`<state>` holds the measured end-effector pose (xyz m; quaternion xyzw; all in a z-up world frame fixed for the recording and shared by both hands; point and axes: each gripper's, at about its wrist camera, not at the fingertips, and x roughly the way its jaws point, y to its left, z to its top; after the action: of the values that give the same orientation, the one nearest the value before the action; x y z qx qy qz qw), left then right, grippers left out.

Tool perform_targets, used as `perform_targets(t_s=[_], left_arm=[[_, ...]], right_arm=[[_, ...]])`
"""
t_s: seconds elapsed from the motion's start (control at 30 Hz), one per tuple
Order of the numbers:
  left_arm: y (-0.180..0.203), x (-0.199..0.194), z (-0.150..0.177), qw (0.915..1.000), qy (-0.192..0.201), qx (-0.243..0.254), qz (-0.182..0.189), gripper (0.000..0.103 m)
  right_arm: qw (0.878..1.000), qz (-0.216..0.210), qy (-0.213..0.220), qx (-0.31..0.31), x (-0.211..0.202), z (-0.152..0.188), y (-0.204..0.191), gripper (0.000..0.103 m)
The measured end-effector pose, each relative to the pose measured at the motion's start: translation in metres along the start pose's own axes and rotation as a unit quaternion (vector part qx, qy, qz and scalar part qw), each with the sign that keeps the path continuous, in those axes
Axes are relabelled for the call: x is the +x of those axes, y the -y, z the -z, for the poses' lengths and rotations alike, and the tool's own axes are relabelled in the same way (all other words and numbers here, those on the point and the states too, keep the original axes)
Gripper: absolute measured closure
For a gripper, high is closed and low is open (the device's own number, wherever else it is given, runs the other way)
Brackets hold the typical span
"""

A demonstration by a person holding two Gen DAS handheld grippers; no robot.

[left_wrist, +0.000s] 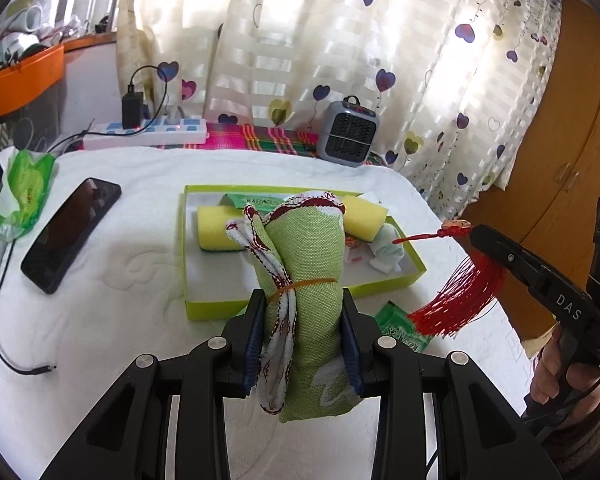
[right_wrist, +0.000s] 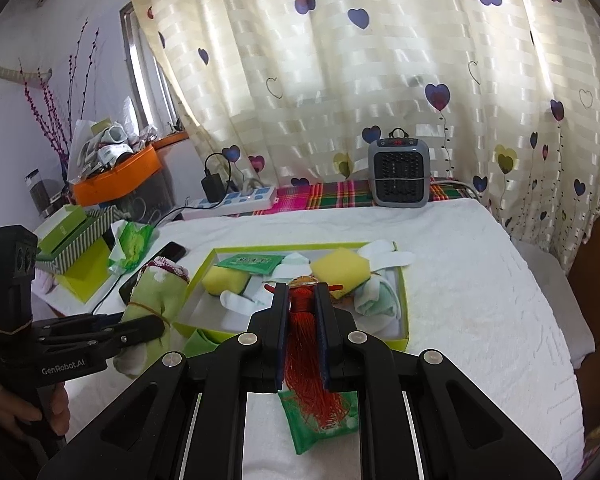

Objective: Organize soft objects
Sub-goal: 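Carry the held bundle and red tassel over the lime-green box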

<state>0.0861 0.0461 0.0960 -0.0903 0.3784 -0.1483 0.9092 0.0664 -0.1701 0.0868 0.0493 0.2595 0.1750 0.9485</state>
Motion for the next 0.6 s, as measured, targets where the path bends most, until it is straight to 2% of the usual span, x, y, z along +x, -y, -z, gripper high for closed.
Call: perform_targets(t_s=[0.27,0.6], left_arm=[[-0.001,0.011,-0.006,0.9999,-0.009,-0.005,-0.002,0.07],[-0.012,0.033,-0.035,0.9999,-0.01,-0.008,-0.008,0.07]], right_arm=[[1.0,-0.003,-0.007,0.002,0.011,-0.01,0.005,0.09],[1.0,-0.012,-0.01,0.006,0.039,-0.03,0.01,0.09]])
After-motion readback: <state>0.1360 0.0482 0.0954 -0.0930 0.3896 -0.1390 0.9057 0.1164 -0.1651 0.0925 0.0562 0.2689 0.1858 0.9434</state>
